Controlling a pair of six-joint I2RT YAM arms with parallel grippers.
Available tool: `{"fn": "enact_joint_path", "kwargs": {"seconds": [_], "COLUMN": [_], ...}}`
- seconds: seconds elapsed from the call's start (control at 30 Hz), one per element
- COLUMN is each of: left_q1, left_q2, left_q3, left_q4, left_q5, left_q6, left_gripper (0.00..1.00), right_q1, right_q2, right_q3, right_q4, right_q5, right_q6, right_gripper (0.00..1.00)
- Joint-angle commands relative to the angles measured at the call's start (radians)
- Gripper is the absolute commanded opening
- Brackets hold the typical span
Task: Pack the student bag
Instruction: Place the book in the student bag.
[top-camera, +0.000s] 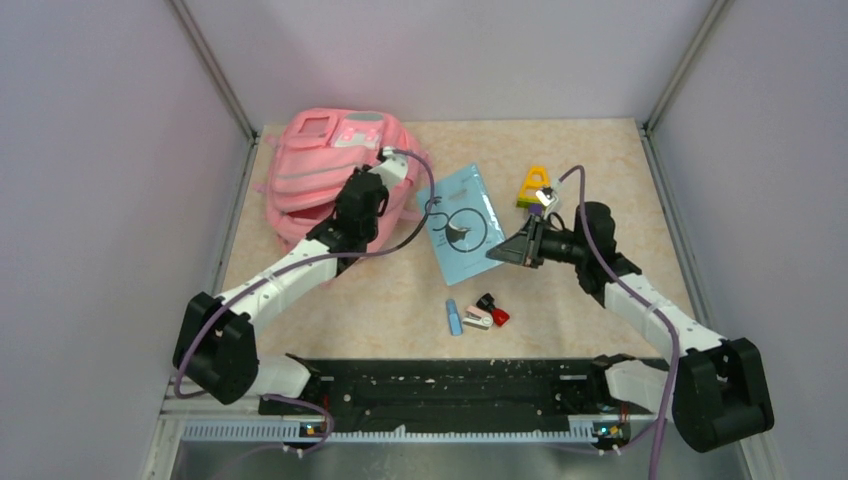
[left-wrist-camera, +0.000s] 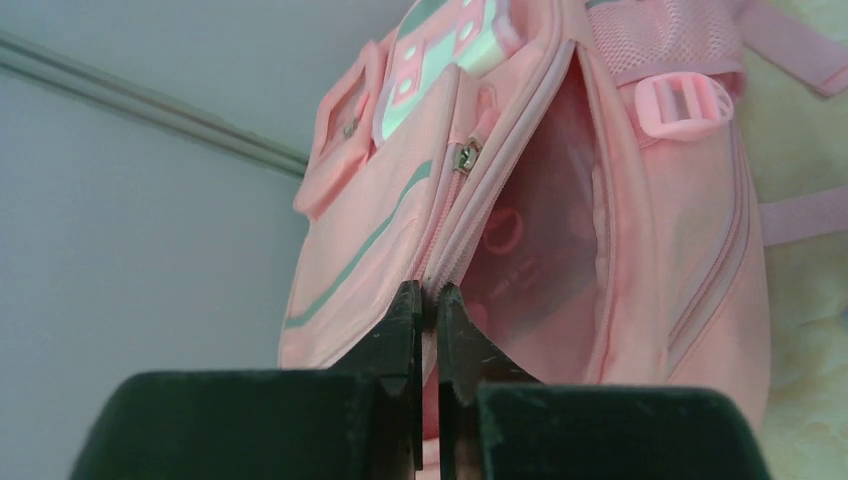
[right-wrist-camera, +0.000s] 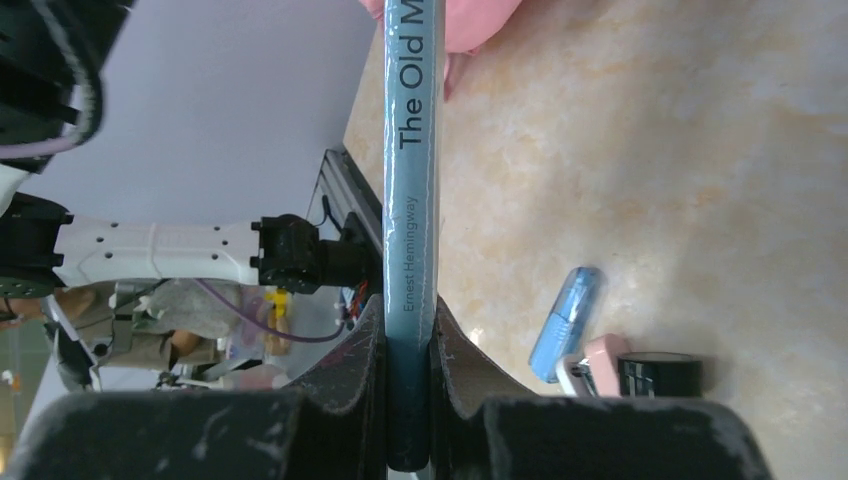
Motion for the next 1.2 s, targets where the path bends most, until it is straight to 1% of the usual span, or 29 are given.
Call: {"fn": "enact_joint_path", "kwargs": {"seconds": [0.0,0.13,0.2,0.33,0.43,0.57,0.7,0.8,0.87,0.93,1.0,1.1,1.17], "left_q1": [-0.029,-0.035,-0.035,-0.038,-0.044,-0.065,-0.075,-0.080,-0.082,-0.083,-0.083,-0.084,-0.084], "left_q2": [-0.076,-0.091,-0.100,-0.120,-0.131,-0.149,-0.165,-0.169,-0.165,-0.156,-0.151,-0.151,-0.154], "left_q3": [0.167,0.169,0.167,0.143,0.136,0.131,0.133,0.132,0.124,0.125,0.133,0.135,0.136], "left_q4": [-0.014,-0.039,-0.080,-0.094,-0.100,-0.106,-0.118,-0.137,-0.136,-0.142,-0.152,-0.155,-0.155], "left_q5": [0.062,0.085,0.101,0.151,0.175,0.187,0.219,0.261,0.287,0.314,0.350,0.404,0.429], "left_q6": [0.011,-0.020,-0.047,-0.094,-0.132,-0.137,-0.170,-0.201,-0.217,-0.240,-0.269,-0.311,-0.330], "left_gripper": [0.00,0.00,0.00,0.00,0.00,0.00,0.00,0.00,0.00,0.00,0.00,0.00,0.00], "right_q1": [0.120,0.210,0.238,0.283,0.304,0.319,0.340,0.346,0.352,0.362,0.365,0.365,0.370], "right_q2": [0.039,0.086,0.101,0.174,0.247,0.338,0.421,0.489,0.529,0.566,0.635,0.765,0.861], "right_q3": [0.070,0.127,0.147,0.199,0.230,0.262,0.335,0.386,0.429,0.475,0.531,0.657,0.789], "right_q4": [0.185,0.205,0.222,0.210,0.216,0.299,0.264,0.286,0.309,0.307,0.323,0.354,0.338], "right_q5": [-0.029,-0.011,0.000,0.020,0.037,0.046,0.092,0.119,0.152,0.224,0.274,0.336,0.384], "right_q6": [0.096,0.146,0.179,0.208,0.251,0.338,0.355,0.399,0.422,0.432,0.449,0.481,0.484], "right_gripper": [0.00,0.00,0.00,0.00,0.00,0.00,0.00,0.00,0.00,0.00,0.00,0.00,0.00]}}
